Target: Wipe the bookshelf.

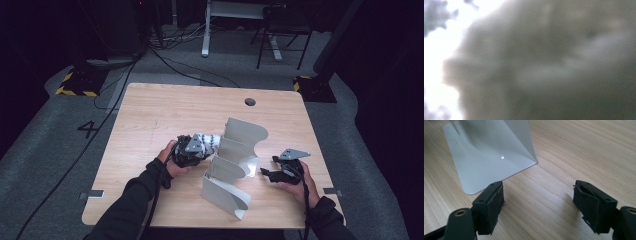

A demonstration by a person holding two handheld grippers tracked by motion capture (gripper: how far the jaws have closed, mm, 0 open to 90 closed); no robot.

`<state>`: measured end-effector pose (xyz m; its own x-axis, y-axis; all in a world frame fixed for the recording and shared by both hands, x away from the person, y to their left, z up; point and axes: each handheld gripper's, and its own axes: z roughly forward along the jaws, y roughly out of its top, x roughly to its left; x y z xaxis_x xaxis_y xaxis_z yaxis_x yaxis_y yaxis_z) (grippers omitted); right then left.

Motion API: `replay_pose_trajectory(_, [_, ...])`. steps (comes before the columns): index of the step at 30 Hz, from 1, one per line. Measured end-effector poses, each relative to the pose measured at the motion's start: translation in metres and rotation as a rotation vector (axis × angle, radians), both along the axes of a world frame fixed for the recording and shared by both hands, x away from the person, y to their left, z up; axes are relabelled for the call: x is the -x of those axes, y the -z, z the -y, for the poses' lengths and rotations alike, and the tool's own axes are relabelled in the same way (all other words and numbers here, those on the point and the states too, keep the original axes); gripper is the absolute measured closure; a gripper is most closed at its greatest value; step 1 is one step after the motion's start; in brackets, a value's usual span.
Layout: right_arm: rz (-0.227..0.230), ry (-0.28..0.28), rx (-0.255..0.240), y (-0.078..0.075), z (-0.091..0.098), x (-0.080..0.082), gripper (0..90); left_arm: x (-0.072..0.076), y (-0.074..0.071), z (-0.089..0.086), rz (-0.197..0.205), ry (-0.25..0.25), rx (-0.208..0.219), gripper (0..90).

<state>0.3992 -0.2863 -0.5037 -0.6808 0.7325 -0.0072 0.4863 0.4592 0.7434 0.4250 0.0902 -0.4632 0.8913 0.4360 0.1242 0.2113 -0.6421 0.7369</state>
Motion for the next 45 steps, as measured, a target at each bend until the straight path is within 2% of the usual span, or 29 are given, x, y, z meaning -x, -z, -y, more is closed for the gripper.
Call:
replay_pose_trajectory(2, [0.001, -0.001, 0.0, 0.0, 0.0, 0.0, 25.3, -0.008, -0.002, 0.005, -0.01, -0.002, 0.019, 74.7])
replay_pose_trajectory(3, [0.001, -0.001, 0.0, 0.0, 0.0, 0.0, 25.3, -0.011, -0.004, 0.009, -0.003, -0.002, 0.01, 74.7])
replay_pose_trajectory(7, [0.001, 0.0, -0.001, 0.0, 0.0, 0.0, 25.3, -0.021, -0.011, 0.018, 0.005, -0.006, 0.021, 74.8])
replay_pose_trajectory(12, [0.001, -0.002, 0.0, 0.0, 0.0, 0.0, 25.3, -0.024, -0.03, 0.023, 0.04, 0.002, 0.035, 74.9])
replay_pose_trajectory(13, [0.001, -0.002, 0.0, 0.0, 0.0, 0.0, 25.3, -0.024, -0.03, 0.023, 0.04, 0.002, 0.035, 74.9])
replay_pose_trajectory(18, [0.0, -0.002, 0.0, 0.0, 0.0, 0.0, 25.3, -0.021, -0.049, 0.018, 0.076, 0.01, 0.074, 74.9])
replay_pose_trajectory(21, [0.0, -0.002, 0.0, 0.0, 0.0, 0.0, 25.3, -0.014, -0.06, 0.014, 0.093, 0.028, 0.113, 74.9])
replay_pose_trajectory(24, [0.001, -0.003, -0.002, 0.0, 0.0, 0.0, 25.3, -0.007, -0.064, 0.012, 0.103, 0.042, 0.122, 74.7])
replay_pose_trajectory(30, [0.001, -0.004, 0.0, 0.0, 0.0, 0.0, 25.1, 0.015, -0.062, 0.002, 0.127, 0.053, 0.126, 74.7])
replay_pose_trajectory(31, [0.001, -0.004, 0.0, 0.0, 0.0, 0.0, 25.1, 0.015, -0.062, 0.002, 0.127, 0.053, 0.126, 74.8])
replay_pose_trajectory(38, [0.001, -0.003, 0.0, 0.0, 0.0, 0.0, 25.1, 0.045, -0.063, -0.014, 0.152, 0.08, 0.095, 74.7])
replay_pose_trajectory(42, [0.001, -0.003, -0.001, 0.0, 0.0, 0.0, 25.0, 0.059, -0.053, -0.02, 0.129, 0.094, 0.084, 74.7])
replay_pose_trajectory(45, [0.001, -0.003, -0.001, 0.0, 0.0, 0.0, 25.0, 0.066, -0.043, -0.023, 0.09, 0.116, 0.064, 74.7])
